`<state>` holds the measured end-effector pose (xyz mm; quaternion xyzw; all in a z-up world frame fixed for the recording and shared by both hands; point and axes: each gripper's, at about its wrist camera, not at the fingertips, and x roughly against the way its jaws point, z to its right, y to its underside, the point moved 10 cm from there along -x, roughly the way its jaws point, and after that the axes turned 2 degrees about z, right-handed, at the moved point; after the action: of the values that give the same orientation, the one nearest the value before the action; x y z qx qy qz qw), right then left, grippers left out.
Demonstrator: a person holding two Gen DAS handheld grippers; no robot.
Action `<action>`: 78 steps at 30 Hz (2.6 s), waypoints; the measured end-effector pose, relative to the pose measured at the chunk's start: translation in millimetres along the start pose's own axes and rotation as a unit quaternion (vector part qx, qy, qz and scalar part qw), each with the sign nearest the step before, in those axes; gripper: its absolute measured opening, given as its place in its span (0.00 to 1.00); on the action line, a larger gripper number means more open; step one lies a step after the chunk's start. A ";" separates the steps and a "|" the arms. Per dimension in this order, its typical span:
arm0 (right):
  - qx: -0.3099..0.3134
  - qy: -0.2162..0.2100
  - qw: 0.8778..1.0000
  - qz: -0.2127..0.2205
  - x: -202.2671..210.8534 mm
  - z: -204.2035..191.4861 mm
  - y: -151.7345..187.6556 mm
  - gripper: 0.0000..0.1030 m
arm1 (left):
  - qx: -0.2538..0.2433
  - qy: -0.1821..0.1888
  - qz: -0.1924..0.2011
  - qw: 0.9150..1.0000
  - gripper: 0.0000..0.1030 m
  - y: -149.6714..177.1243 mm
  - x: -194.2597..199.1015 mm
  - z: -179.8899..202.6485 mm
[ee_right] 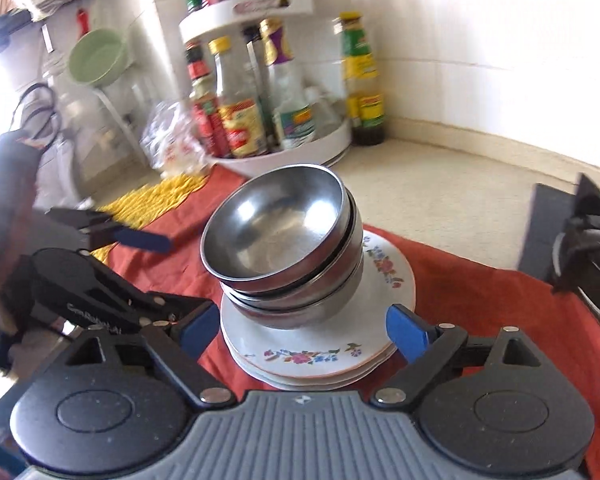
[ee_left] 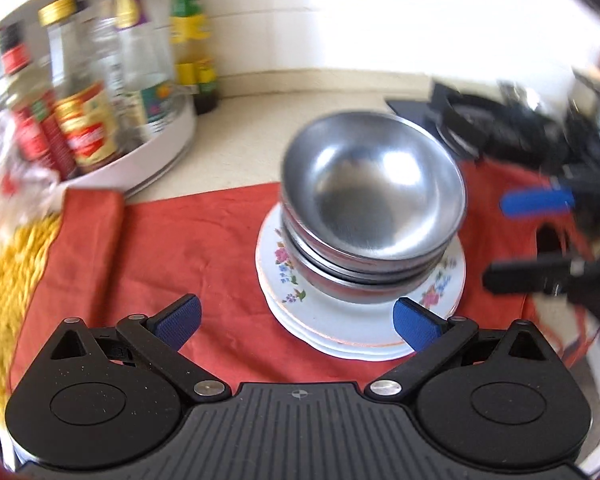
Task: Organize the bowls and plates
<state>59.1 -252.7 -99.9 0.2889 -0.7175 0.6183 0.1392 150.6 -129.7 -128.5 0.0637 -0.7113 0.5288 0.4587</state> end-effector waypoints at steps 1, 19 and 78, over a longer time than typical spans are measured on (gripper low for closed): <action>-0.006 0.011 1.000 0.009 4.1 -3.0 0.9 0.86 | 0.013 -0.009 0.006 1.000 1.00 -0.6 3.9 -4.1; -0.087 0.161 0.980 0.075 41.6 -7.3 -3.9 0.96 | 0.120 -0.096 0.075 0.985 1.00 3.5 71.2 -6.4; -0.119 0.166 0.978 0.031 101.6 -20.7 60.9 0.96 | 0.117 -0.141 0.044 0.982 0.94 61.3 120.1 46.6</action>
<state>-60.6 -253.2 -88.4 0.1414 -0.7614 0.5719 0.2706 19.5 -93.6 -85.5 0.1590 -0.7041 0.6140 0.3194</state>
